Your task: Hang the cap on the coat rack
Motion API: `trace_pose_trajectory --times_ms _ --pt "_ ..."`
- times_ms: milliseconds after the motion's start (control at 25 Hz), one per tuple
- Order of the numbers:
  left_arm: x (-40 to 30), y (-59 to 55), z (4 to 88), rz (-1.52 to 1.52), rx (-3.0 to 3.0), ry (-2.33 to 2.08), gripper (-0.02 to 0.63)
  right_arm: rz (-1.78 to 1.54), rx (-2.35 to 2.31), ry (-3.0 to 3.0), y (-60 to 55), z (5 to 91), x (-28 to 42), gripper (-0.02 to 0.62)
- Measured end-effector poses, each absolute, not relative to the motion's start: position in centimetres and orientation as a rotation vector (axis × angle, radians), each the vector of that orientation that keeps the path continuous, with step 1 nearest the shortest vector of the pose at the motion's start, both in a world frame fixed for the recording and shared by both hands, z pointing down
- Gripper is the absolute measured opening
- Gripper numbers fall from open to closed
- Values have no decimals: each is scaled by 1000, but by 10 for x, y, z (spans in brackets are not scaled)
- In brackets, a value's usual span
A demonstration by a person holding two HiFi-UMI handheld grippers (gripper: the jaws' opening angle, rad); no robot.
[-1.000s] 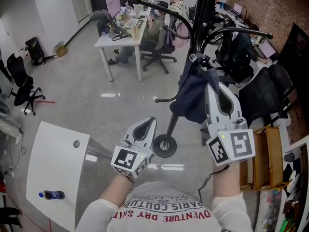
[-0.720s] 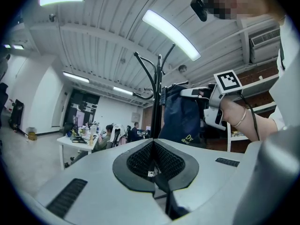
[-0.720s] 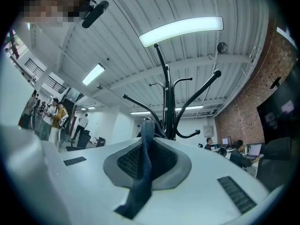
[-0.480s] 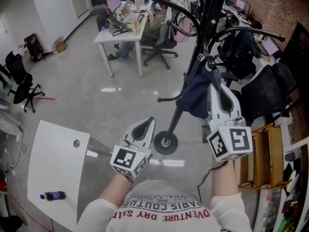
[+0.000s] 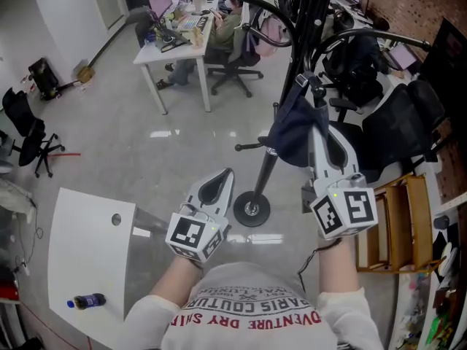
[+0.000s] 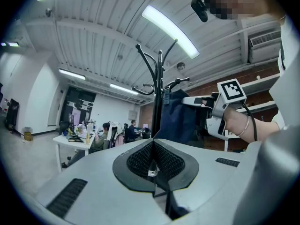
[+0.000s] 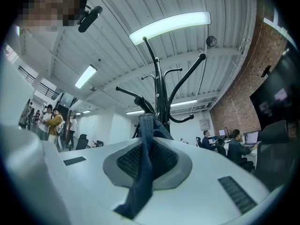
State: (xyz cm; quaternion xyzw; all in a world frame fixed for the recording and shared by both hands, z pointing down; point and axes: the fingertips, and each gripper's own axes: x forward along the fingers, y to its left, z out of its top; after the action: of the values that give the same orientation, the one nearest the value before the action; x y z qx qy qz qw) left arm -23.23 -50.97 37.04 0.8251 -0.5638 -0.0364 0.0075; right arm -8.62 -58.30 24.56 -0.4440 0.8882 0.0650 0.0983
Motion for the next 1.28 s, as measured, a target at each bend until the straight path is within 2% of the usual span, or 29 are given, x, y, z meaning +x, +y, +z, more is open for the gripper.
trace_pose_trajectory --times_ms 280,360,440,640,800,920,1000,1040,1280 --pt "-238 -510 357 -126 2609 -1751 5 228 -1327 2641 -568 244 -89 37" --pt "-237 -508 355 -132 2614 -1742 5 254 -1337 2665 -558 248 -86 119" --pt "-234 -506 353 -139 2621 -1731 5 255 -1342 2678 -548 254 -83 137" --pt "-221 -496 352 -143 2650 -1688 5 250 -1297 2707 -518 265 -86 141" --pt "-201 -482 357 -141 2667 -1660 5 147 -1292 2798 -492 320 -87 141" --pt "-182 -471 365 -117 2679 -1648 5 18 -1337 2807 -477 363 -67 131" --pt "-171 -463 372 -111 2666 -1651 5 15 -1387 2797 -471 375 -50 45" --pt "-168 -460 375 -109 2656 -1657 5 37 -1405 2800 -469 377 -44 34" --pt "-152 -441 381 -106 2616 -1707 5 191 -1389 2858 -457 379 -27 15"
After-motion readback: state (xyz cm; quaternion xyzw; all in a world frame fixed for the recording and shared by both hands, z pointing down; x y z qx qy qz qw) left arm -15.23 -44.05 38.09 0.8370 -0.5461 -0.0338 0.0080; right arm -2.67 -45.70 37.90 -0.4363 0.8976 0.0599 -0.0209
